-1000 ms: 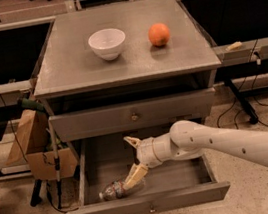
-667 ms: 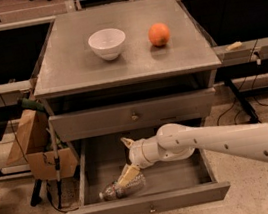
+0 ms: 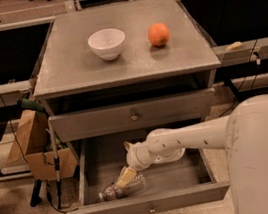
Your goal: Pick water bottle from middle drawer and place on counter
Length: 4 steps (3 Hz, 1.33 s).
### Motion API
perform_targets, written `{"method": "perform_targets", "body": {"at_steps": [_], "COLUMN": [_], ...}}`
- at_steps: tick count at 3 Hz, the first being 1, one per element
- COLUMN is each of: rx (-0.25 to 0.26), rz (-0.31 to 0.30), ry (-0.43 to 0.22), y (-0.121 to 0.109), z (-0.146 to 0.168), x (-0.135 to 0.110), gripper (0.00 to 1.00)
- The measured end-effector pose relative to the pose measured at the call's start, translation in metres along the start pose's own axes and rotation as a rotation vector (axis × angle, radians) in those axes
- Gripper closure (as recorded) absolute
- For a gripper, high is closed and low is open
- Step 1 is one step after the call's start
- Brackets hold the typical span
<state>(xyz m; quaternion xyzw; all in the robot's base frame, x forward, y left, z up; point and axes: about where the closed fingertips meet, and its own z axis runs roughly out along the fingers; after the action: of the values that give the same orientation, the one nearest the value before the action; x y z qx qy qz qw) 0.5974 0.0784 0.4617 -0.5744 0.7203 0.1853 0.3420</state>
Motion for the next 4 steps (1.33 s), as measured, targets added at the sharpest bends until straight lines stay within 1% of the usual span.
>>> {"method": "perform_targets", "body": {"at_steps": [1,2,3,4], "rx": [-0.006,-0.034,-0.064,-0.097], "rz": [0.000,-0.049,-0.123,-0.184], "ry": [0.011,-0.026,-0.085,-0.123], "y": [0.004,0.012,0.023,0.035], "z": [0.015,0.028,0.035,0.041], "x": [0.019,0.030,0.037,0.044], "gripper": [0.00,0.00,0.00,0.00]}}
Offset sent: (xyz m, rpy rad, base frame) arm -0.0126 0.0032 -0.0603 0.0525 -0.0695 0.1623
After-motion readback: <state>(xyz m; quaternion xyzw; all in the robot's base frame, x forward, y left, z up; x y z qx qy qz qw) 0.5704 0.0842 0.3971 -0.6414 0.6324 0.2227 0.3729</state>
